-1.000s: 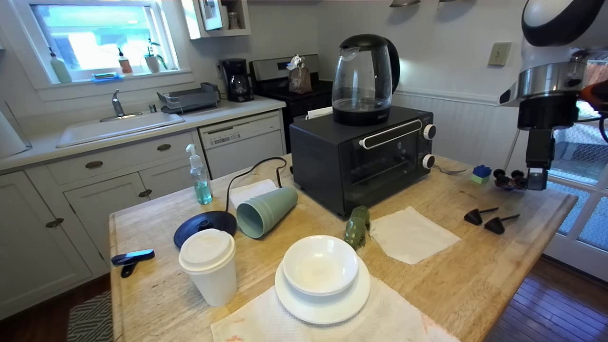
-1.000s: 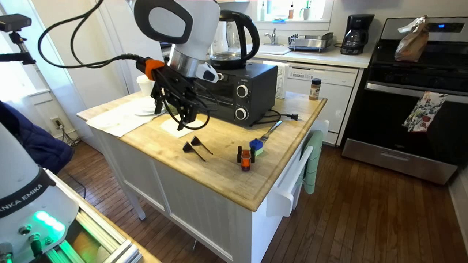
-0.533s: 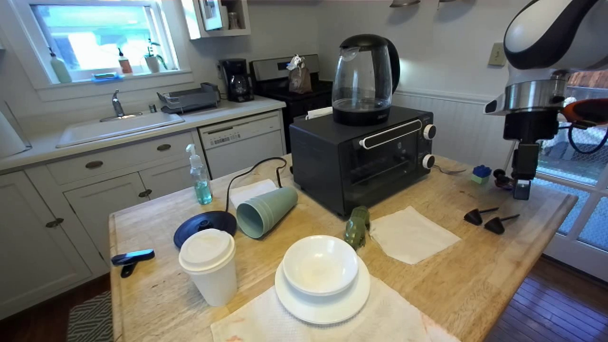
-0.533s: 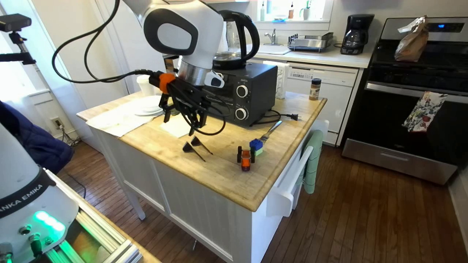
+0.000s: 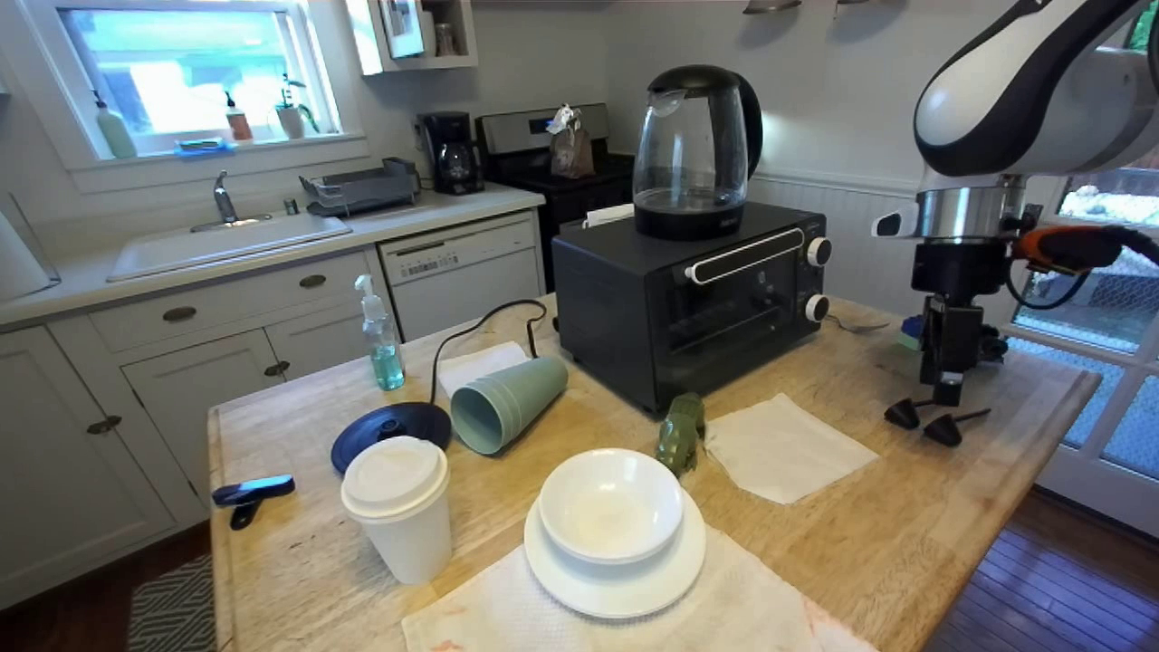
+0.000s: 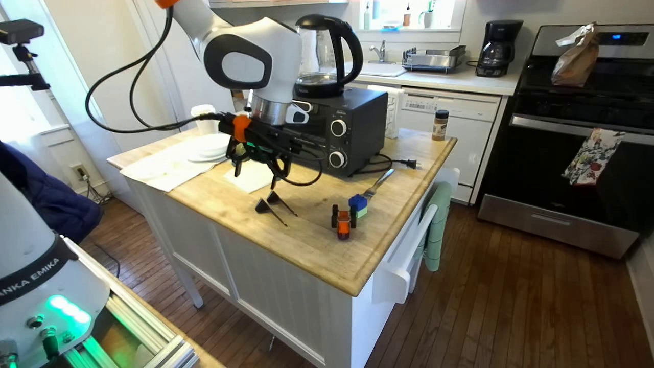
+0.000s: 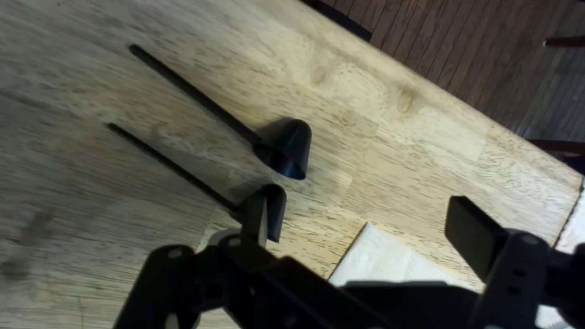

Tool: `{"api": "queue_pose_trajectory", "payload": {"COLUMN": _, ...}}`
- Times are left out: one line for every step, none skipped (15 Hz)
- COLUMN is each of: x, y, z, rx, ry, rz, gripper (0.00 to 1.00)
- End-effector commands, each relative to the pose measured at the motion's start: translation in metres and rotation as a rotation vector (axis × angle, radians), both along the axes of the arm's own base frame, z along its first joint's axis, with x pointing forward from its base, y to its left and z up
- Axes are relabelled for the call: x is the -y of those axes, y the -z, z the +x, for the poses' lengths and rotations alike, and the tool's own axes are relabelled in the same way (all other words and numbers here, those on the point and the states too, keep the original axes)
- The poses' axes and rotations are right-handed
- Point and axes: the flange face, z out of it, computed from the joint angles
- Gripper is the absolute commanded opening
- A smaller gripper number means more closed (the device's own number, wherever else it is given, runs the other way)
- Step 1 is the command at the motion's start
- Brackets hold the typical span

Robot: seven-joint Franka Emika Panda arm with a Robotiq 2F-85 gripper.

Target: Place the scoops together

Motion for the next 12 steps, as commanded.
{"api": "queue_pose_trajectory", "payload": {"x": -0.009, "y": 0.016, "z": 0.018, "rx": 0.018, "ry": -0.072, "rz": 0.008, "gripper": 1.0}}
{"api": "queue_pose_trajectory", "payload": {"x": -0.013, "y": 0.019, "z": 0.022, "rx": 0.021, "ry": -0.097, "rz": 0.006, "gripper": 1.0}}
{"api": "queue_pose_trajectory", "payload": {"x": -0.016, "y": 0.022, "z": 0.025, "rx": 0.023, "ry": -0.115, "rz": 0.002, "gripper": 1.0}}
{"api": "queue_pose_trajectory", "payload": {"x": -0.019, "y": 0.024, "z": 0.028, "rx": 0.034, "ry": -0.135, "rz": 0.001, "gripper": 1.0}}
{"api": "queue_pose_trajectory", "payload": {"x": -0.021, "y": 0.027, "z": 0.031, "rx": 0.037, "ry": -0.144, "rz": -0.001, "gripper": 1.0}}
{"api": "queue_pose_trajectory", "payload": {"x": -0.023, "y": 0.029, "z": 0.035, "rx": 0.044, "ry": -0.154, "rz": -0.005, "gripper": 1.0}}
{"api": "queue_pose_trajectory", "payload": {"x": -0.025, "y": 0.031, "z": 0.037, "rx": 0.046, "ry": -0.163, "rz": -0.005, "gripper": 1.0}}
{"api": "queue_pose_trajectory", "payload": {"x": -0.025, "y": 0.033, "z": 0.039, "rx": 0.047, "ry": -0.171, "rz": -0.01, "gripper": 1.0}}
{"api": "queue_pose_trajectory", "payload": {"x": -0.026, "y": 0.035, "z": 0.04, "rx": 0.042, "ry": -0.176, "rz": -0.012, "gripper": 1.0}}
{"api": "queue_pose_trajectory", "payload": {"x": -0.026, "y": 0.038, "z": 0.043, "rx": 0.034, "ry": -0.175, "rz": -0.018, "gripper": 1.0}}
{"api": "queue_pose_trajectory", "payload": {"x": -0.025, "y": 0.04, "z": 0.044, "rx": 0.03, "ry": -0.176, "rz": -0.021, "gripper": 1.0}}
{"api": "queue_pose_trajectory", "payload": {"x": -0.024, "y": 0.041, "z": 0.045, "rx": 0.025, "ry": -0.175, "rz": -0.023, "gripper": 1.0}}
